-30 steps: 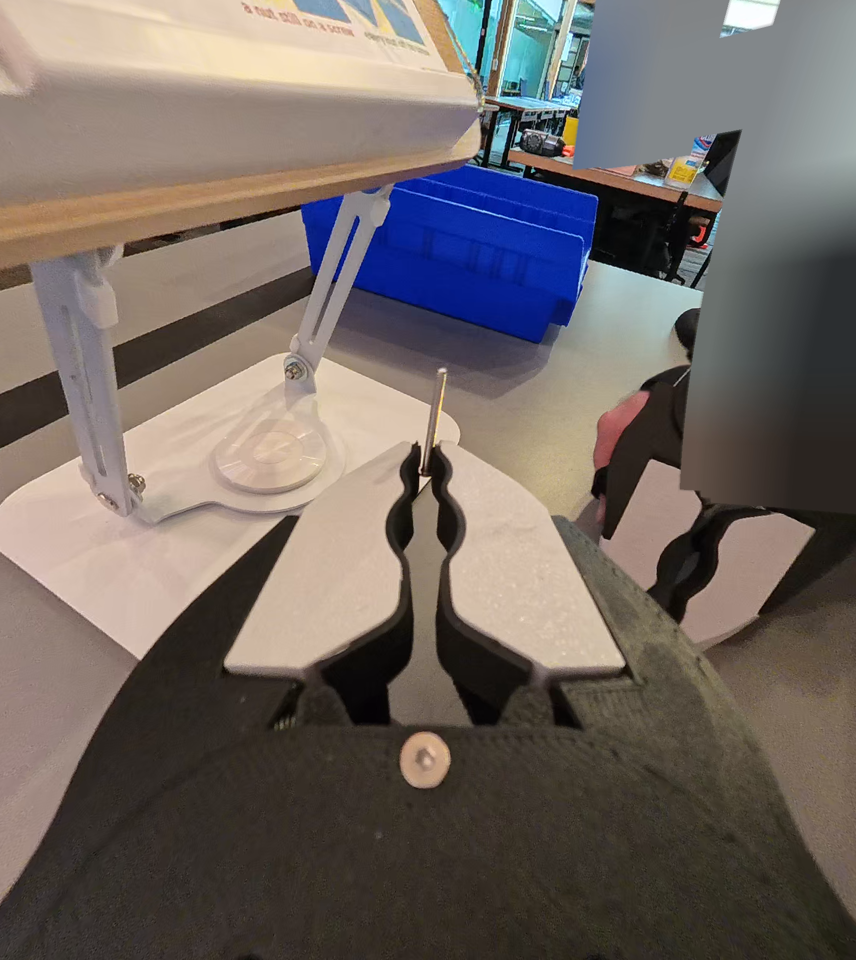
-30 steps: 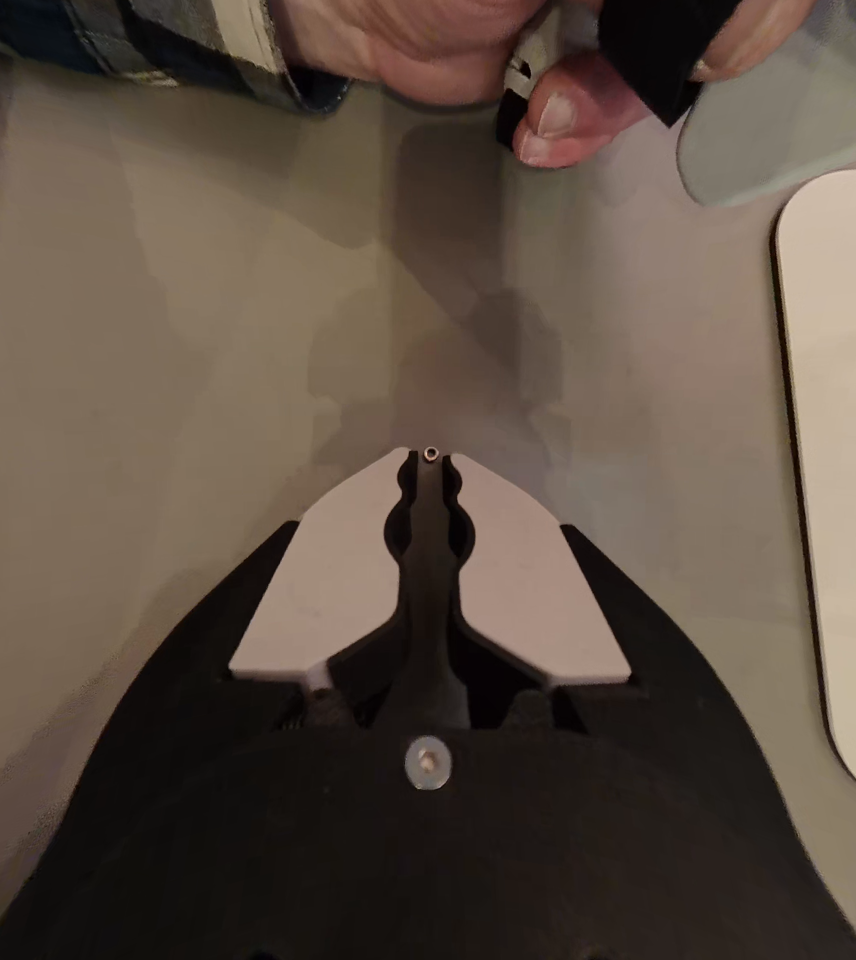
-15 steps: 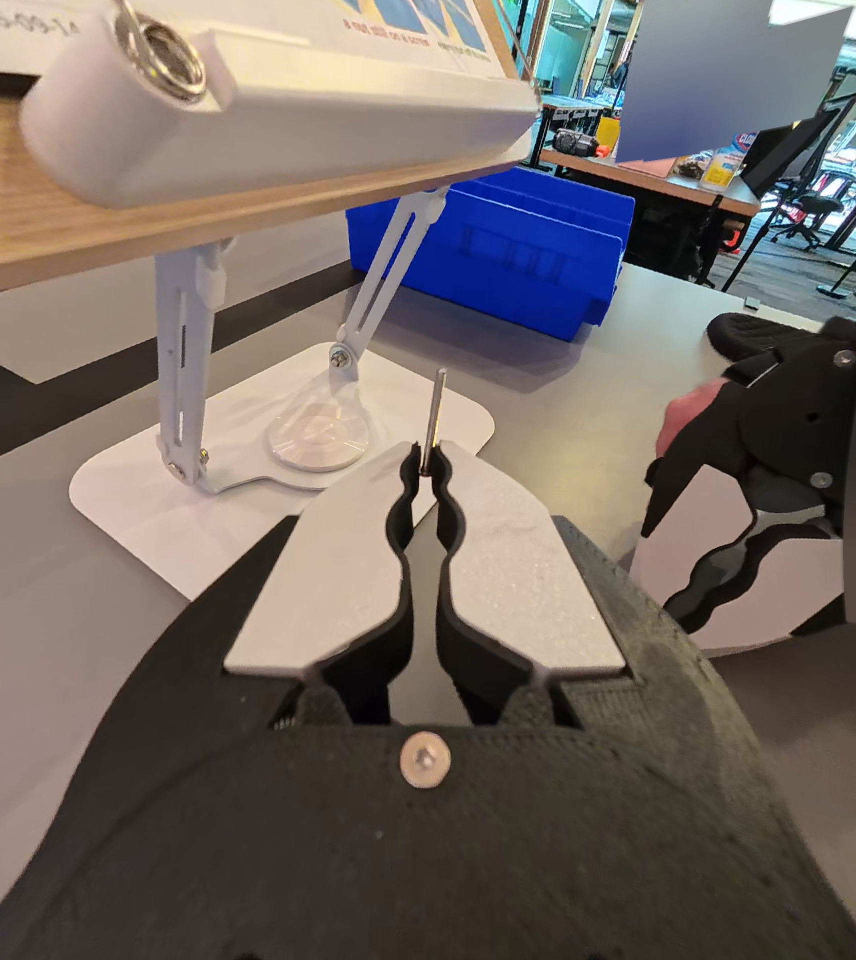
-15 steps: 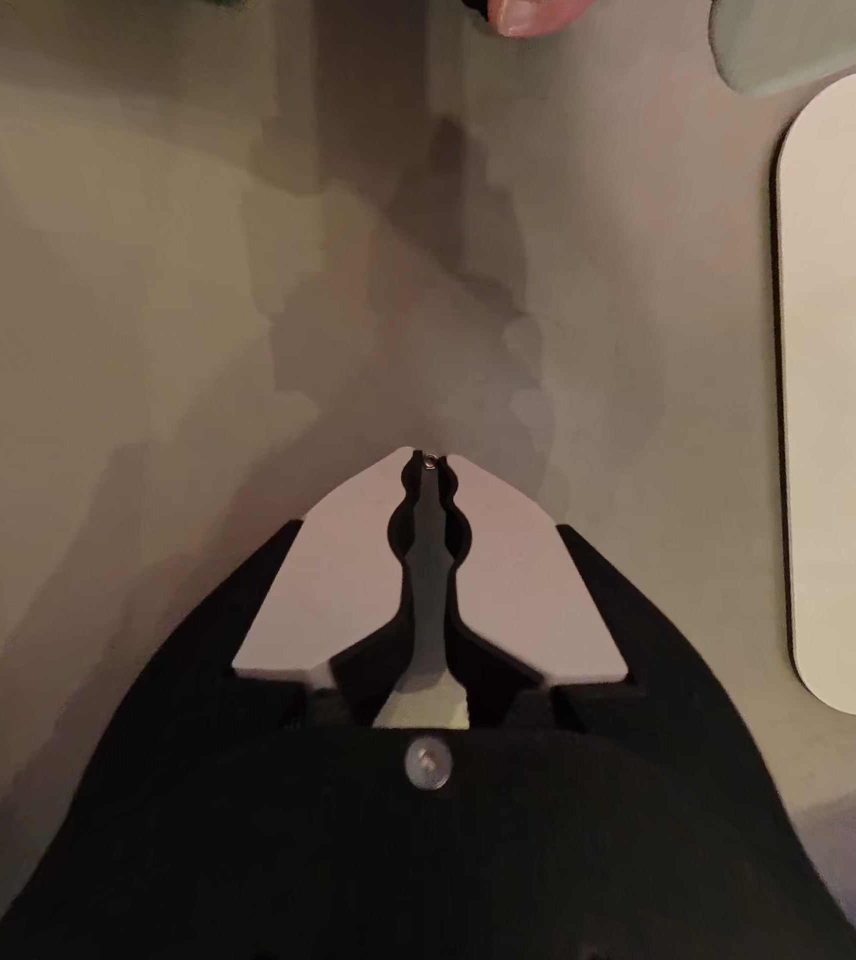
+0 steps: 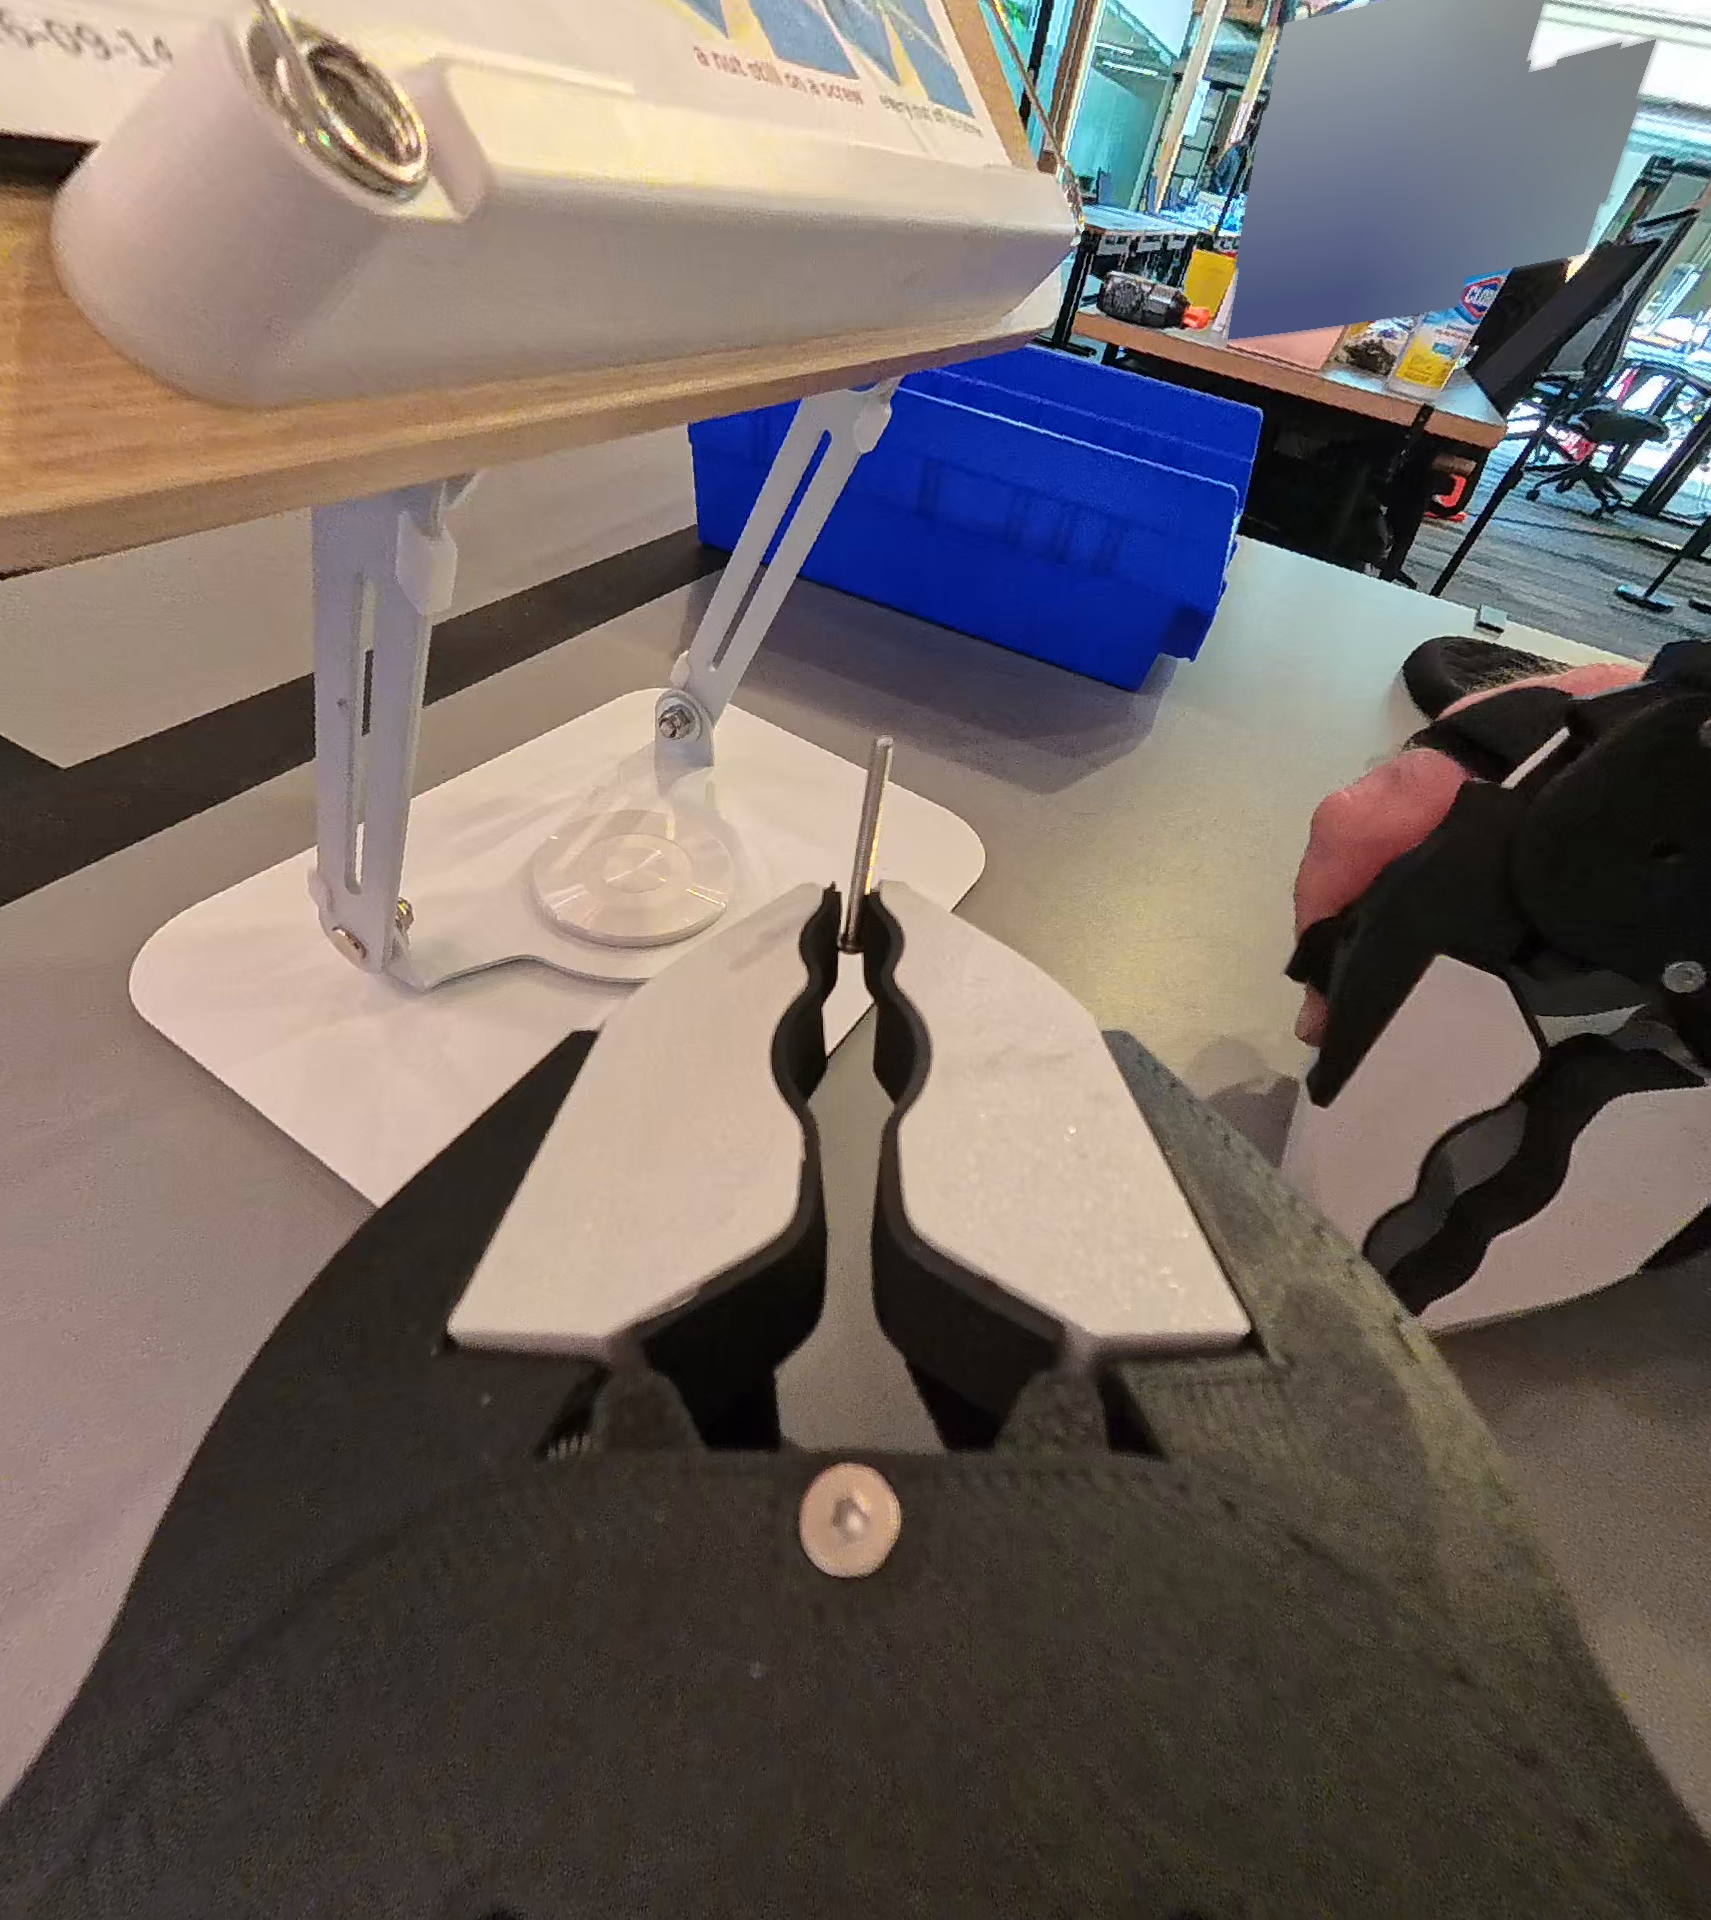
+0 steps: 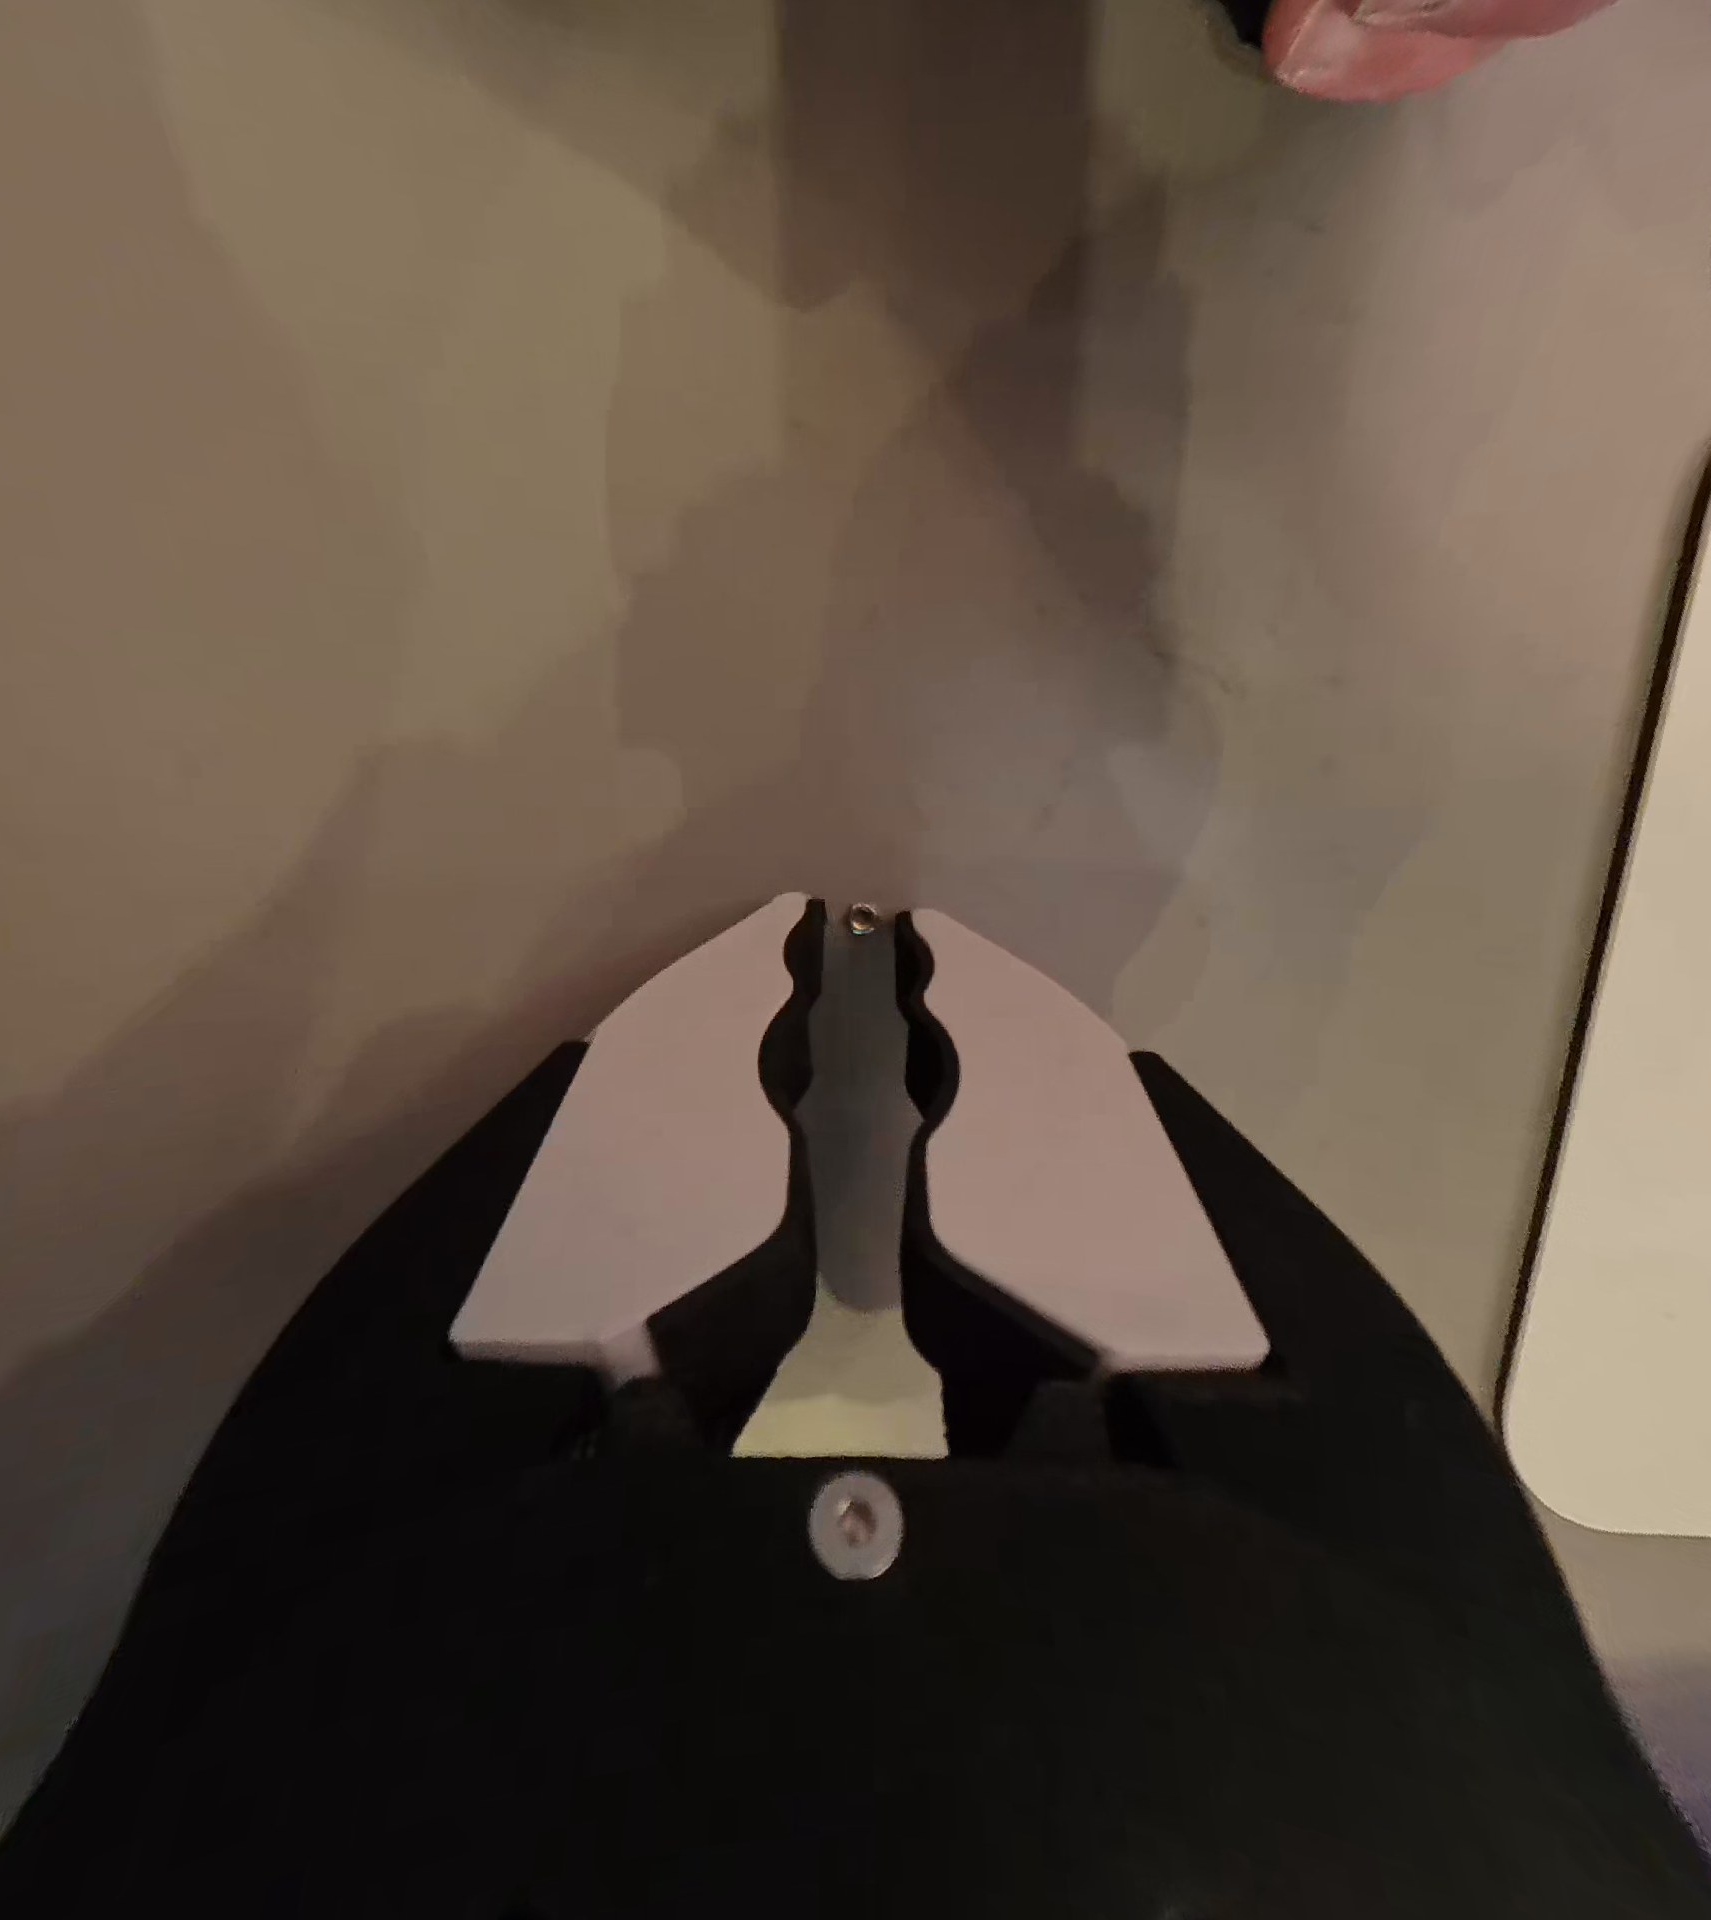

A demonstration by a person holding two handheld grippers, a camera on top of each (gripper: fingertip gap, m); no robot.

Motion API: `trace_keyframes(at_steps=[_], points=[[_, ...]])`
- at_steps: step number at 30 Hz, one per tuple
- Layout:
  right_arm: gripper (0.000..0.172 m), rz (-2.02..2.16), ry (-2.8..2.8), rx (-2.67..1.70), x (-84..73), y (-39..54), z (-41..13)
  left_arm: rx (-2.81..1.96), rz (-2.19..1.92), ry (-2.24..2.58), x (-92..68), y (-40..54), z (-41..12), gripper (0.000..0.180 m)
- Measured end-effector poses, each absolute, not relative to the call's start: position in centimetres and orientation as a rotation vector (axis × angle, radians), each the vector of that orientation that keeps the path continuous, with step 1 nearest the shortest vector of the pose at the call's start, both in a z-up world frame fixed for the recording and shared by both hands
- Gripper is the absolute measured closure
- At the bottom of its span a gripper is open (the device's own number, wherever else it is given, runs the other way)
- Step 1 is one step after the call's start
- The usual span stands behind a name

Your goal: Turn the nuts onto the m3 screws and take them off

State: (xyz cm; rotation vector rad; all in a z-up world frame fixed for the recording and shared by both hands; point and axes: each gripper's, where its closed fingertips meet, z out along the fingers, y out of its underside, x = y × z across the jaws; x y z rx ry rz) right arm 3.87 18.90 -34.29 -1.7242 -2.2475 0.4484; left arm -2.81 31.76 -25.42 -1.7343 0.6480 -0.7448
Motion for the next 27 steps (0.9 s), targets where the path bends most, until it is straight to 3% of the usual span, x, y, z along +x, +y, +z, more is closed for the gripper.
trace_keyframes(at_steps=[27], points=[[0.166,0.399,-2.036,-1.989,3.79,19.20,-34.32,-1.728,-0.766,0.646,-2.69,31.60,-25.26,0.177]])
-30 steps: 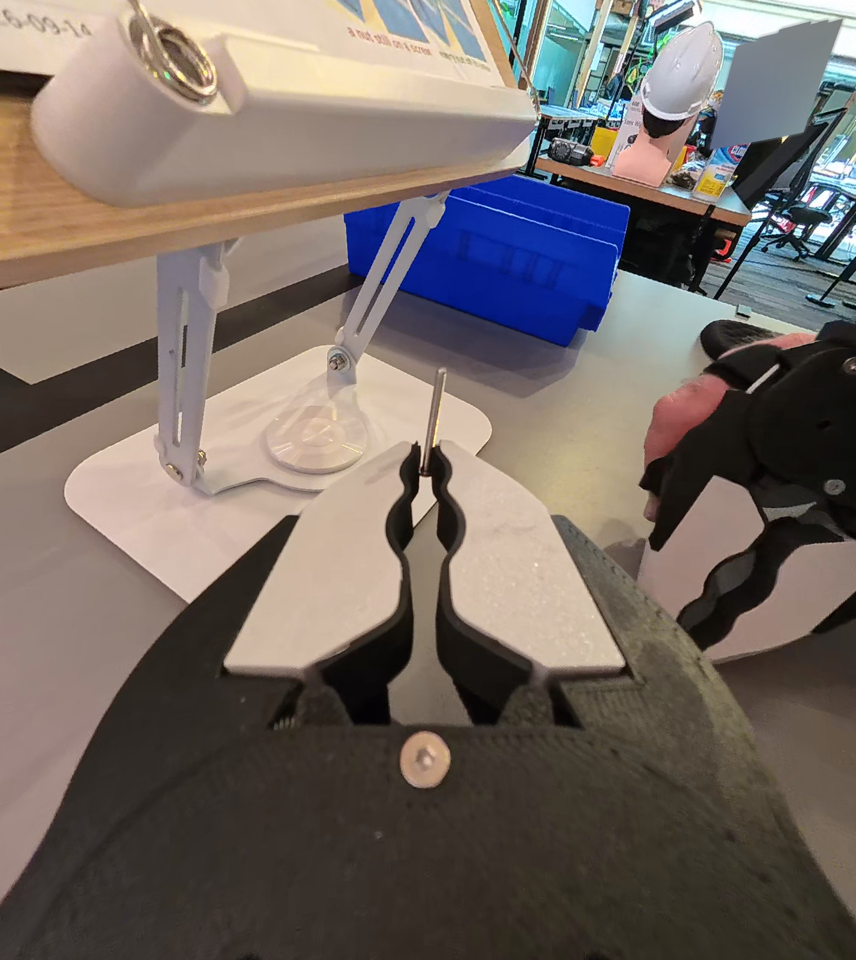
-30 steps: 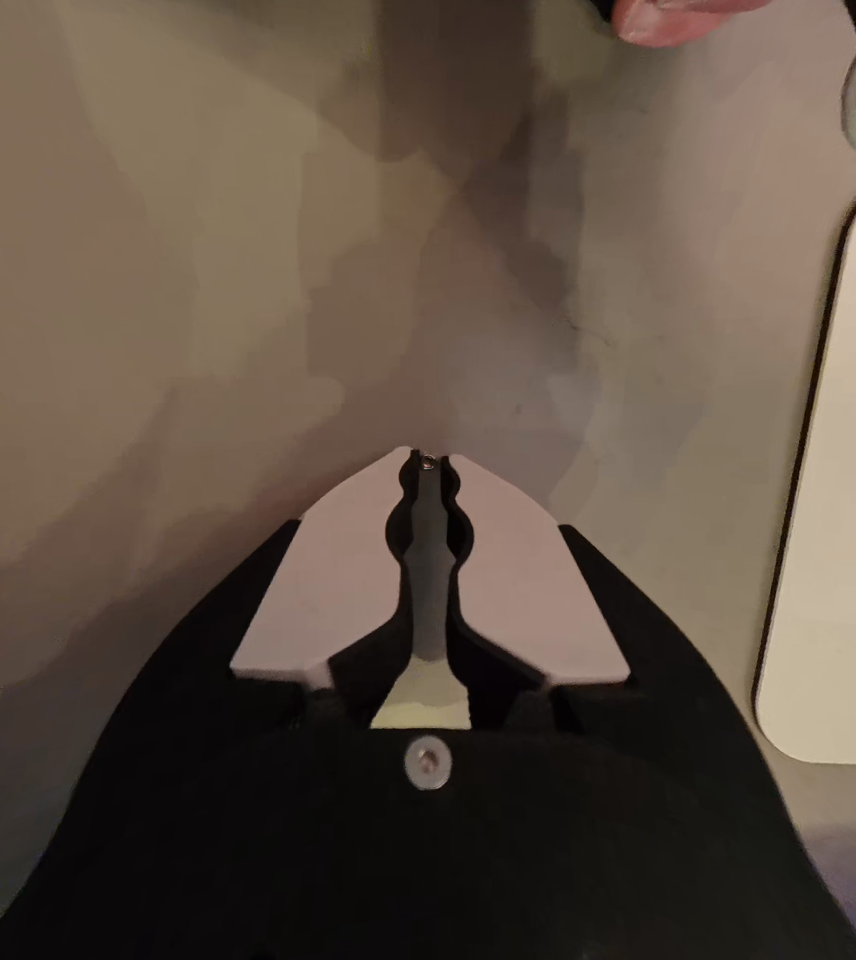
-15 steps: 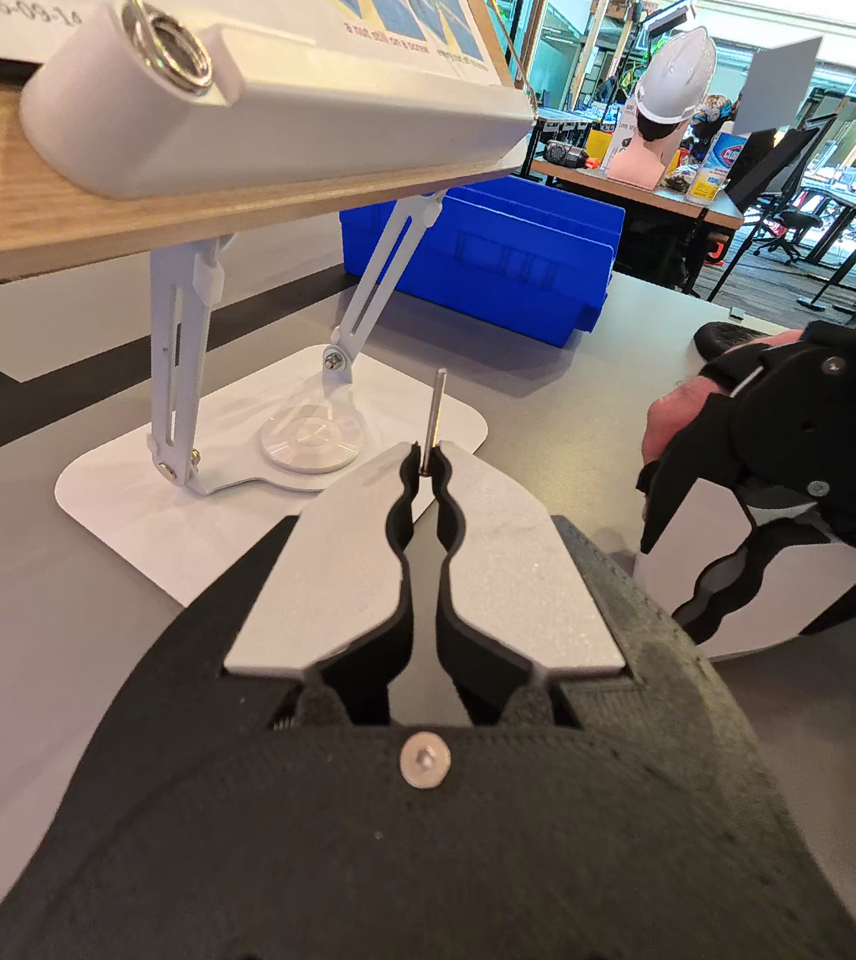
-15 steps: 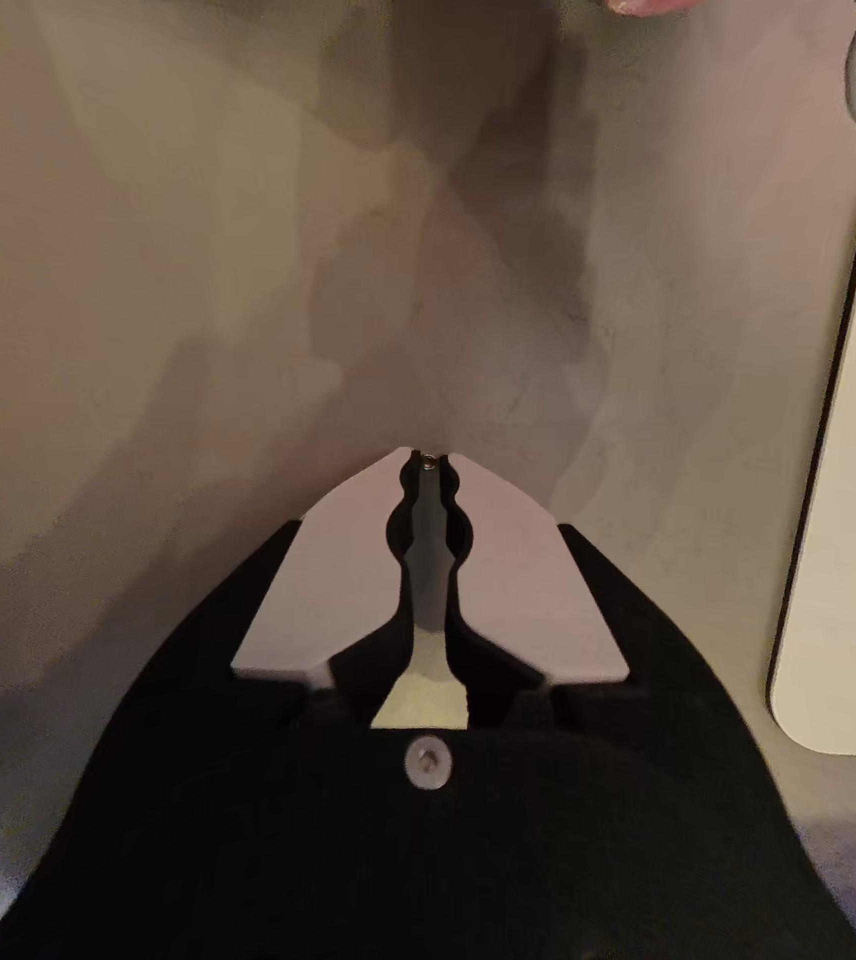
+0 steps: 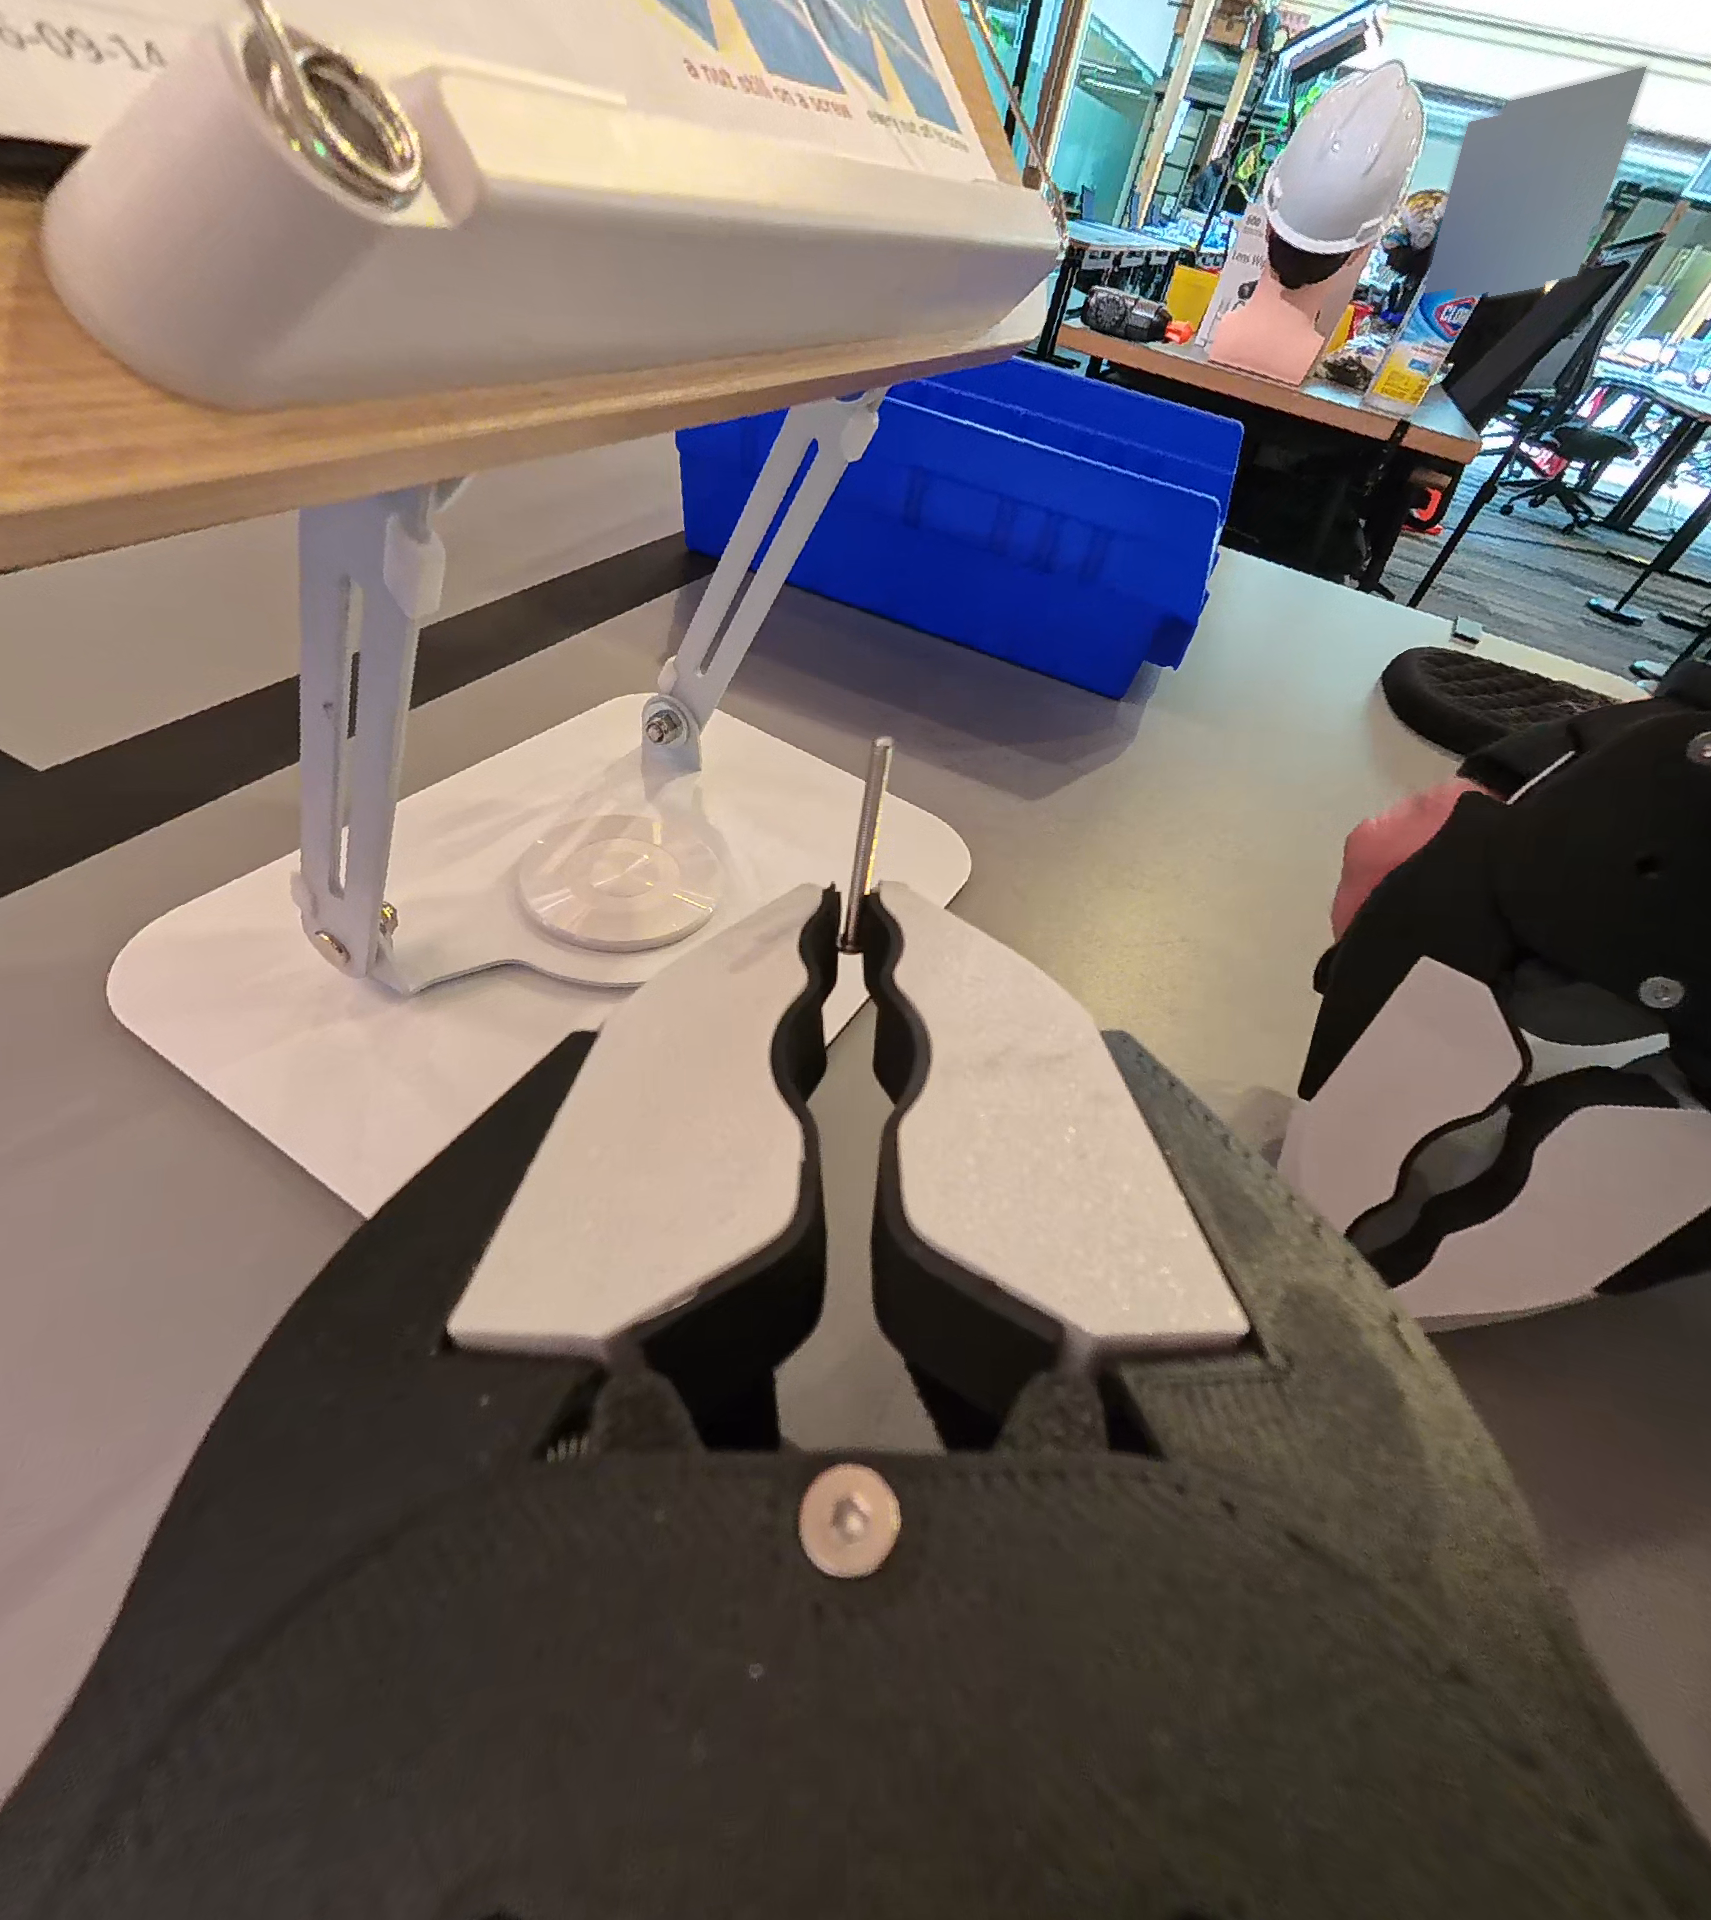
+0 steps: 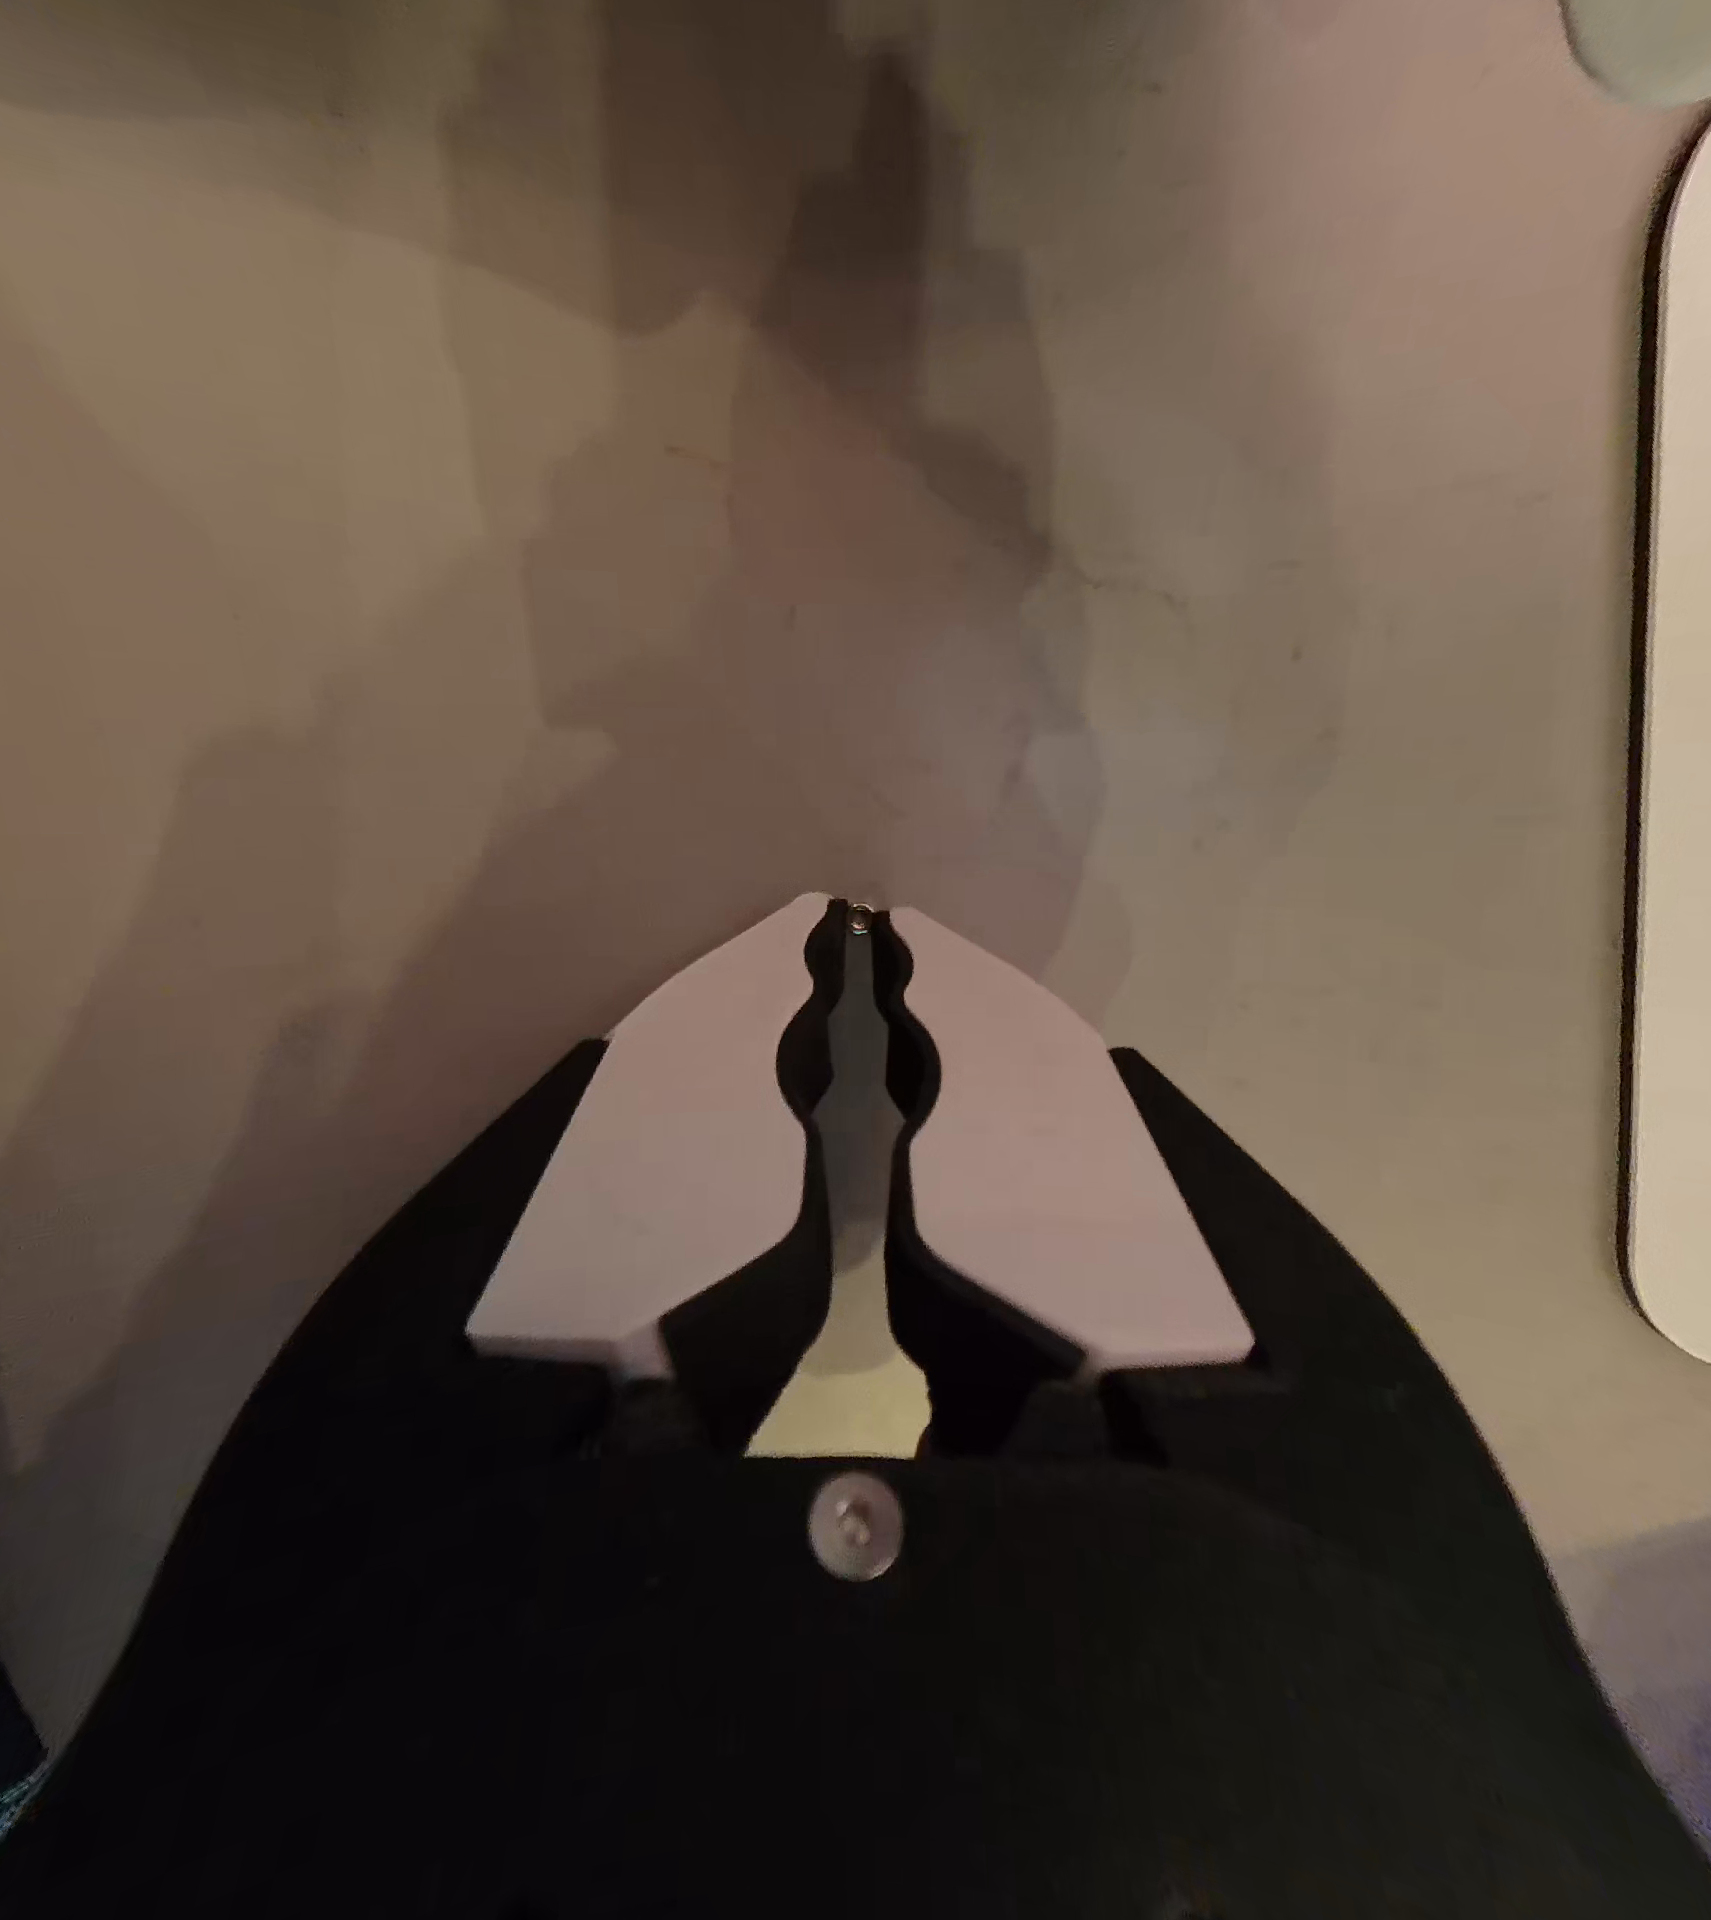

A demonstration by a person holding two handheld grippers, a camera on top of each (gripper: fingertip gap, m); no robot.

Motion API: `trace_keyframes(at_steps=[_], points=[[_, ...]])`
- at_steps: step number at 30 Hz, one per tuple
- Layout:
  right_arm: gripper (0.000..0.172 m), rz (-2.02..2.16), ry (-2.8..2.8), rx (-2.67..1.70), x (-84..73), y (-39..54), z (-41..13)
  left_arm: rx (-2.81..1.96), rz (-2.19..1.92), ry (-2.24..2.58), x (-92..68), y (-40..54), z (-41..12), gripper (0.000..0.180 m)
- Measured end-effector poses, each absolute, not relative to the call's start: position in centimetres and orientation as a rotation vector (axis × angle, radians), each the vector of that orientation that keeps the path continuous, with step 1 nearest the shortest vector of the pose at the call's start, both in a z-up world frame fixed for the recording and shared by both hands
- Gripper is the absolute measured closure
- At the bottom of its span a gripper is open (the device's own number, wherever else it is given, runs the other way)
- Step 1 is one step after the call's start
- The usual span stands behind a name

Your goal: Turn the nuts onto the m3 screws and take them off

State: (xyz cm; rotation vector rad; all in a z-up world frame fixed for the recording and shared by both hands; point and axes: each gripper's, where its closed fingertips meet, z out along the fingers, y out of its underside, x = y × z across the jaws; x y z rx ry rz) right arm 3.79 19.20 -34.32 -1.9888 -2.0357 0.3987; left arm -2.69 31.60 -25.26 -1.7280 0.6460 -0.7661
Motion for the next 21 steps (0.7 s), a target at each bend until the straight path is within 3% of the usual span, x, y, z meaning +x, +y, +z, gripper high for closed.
trace_keyframes(at_steps=[21], points=[[0.163,0.435,-2.091,-1.957,3.75,19.06,-34.19,-1.727,-0.781,0.659,-2.34,31.46,-25.38,0.177]])
